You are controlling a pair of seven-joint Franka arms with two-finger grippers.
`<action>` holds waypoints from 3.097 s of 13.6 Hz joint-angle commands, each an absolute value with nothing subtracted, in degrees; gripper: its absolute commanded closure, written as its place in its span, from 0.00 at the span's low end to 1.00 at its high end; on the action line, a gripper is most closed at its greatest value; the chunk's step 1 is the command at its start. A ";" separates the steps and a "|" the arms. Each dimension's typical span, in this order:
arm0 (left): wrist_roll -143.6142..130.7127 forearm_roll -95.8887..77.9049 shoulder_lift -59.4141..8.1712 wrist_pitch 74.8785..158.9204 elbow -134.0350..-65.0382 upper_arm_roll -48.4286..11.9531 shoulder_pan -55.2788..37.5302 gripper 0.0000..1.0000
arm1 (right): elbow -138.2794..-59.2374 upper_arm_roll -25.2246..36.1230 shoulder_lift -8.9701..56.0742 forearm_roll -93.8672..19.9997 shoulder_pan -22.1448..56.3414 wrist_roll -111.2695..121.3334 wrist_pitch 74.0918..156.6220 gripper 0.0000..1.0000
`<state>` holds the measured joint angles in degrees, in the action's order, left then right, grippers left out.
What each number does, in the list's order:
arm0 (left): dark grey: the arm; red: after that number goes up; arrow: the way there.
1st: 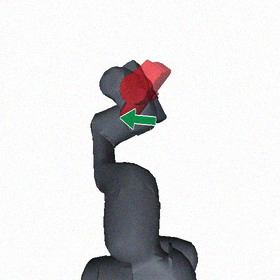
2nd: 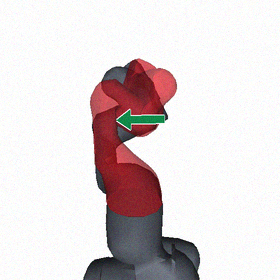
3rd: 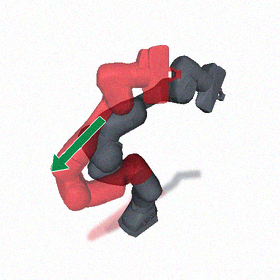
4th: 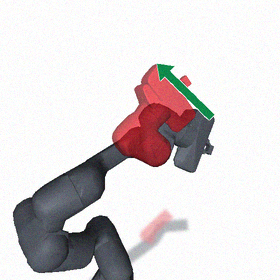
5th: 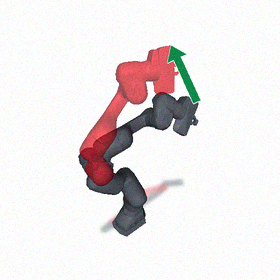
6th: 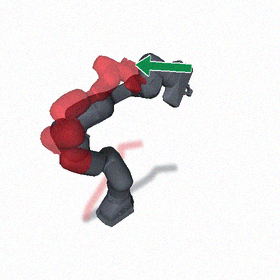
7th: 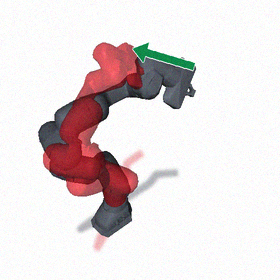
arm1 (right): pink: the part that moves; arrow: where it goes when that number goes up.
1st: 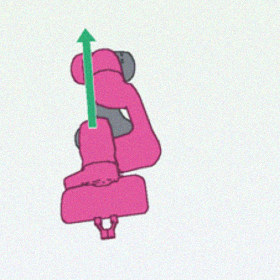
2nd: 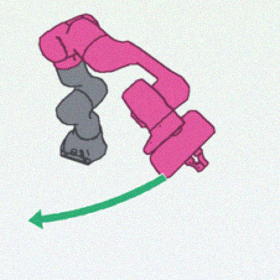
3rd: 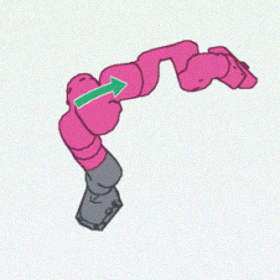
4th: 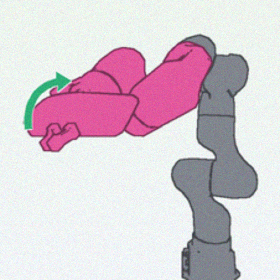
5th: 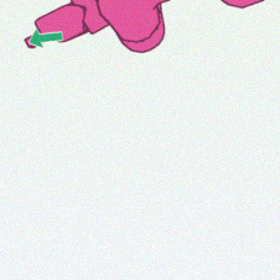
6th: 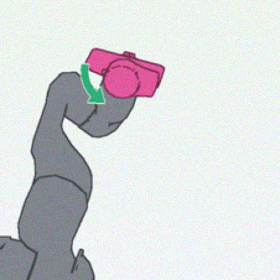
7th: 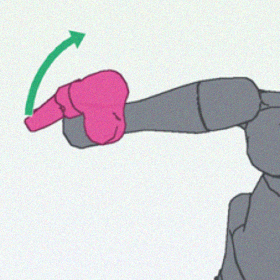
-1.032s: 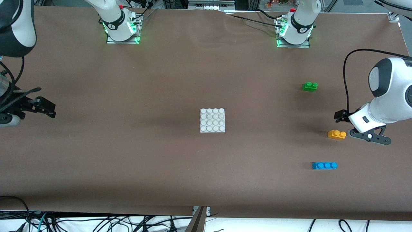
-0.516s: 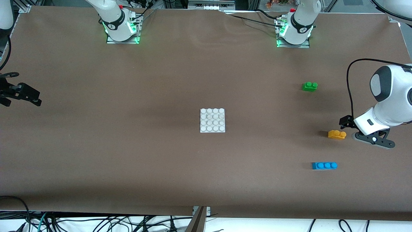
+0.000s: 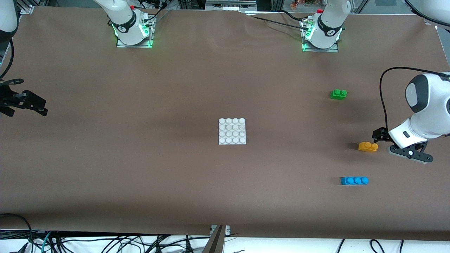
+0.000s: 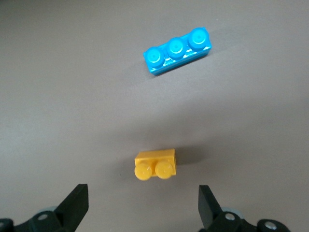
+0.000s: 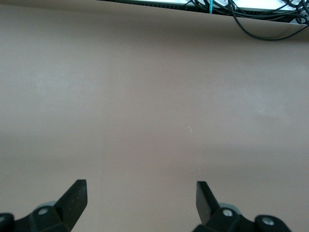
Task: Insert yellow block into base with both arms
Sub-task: 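Lower the left gripper over the yellow brick and grasp it, then carry the yellow brick with the left gripper above the base plate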
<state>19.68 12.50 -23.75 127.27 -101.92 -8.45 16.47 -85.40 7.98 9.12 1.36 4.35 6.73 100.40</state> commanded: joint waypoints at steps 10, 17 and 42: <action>20.74 9.14 -32.43 139.63 -106.16 -8.96 20.30 0.00 | -86.04 6.77 8.35 1.49 3.96 6.94 100.37 0.00; 20.48 8.96 -34.19 143.87 -108.54 -8.96 20.83 0.00 | -86.04 6.86 8.35 1.41 3.87 6.94 100.37 0.00; -3.94 6.77 -24.17 117.25 -95.28 -26.98 10.30 0.72 | -86.04 6.86 8.44 1.49 3.78 6.94 100.46 0.00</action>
<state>-1.42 7.87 -23.54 118.91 -97.78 -27.38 14.00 -85.41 7.31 9.19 1.36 4.35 6.73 100.40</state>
